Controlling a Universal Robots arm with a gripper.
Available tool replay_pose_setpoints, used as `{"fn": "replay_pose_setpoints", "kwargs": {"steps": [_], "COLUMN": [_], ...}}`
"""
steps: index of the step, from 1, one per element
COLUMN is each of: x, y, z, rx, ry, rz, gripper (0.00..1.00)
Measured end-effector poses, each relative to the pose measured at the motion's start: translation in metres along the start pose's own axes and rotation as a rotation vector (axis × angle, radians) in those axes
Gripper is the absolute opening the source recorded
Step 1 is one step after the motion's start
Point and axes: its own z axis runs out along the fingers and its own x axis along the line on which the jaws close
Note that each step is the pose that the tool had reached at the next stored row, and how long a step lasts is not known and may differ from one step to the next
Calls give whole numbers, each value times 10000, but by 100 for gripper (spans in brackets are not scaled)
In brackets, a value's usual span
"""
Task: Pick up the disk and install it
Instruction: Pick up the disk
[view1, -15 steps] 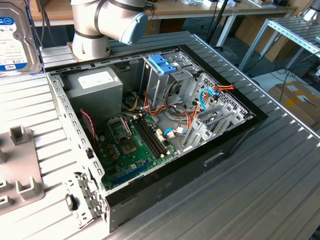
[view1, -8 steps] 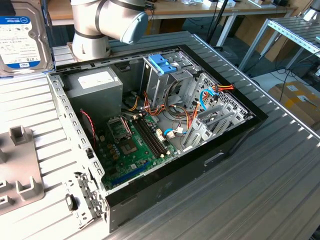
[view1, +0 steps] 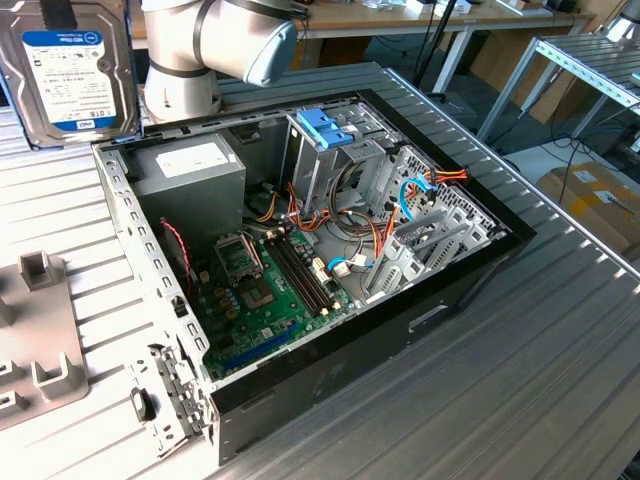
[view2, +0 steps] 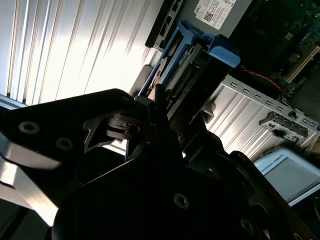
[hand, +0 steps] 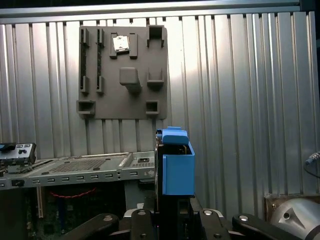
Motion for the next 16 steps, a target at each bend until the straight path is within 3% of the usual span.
{"fn": "replay_pose_setpoints", "kwargs": {"steps": [5, 13, 16], "x": [-8, -28, -37], "y": [-125, -414, -560], "z": [-2, -7, -9], "rx": [0, 0, 0], "ry": [0, 0, 0], "rz": [1, 1, 1], "gripper": [35, 35, 35]}}
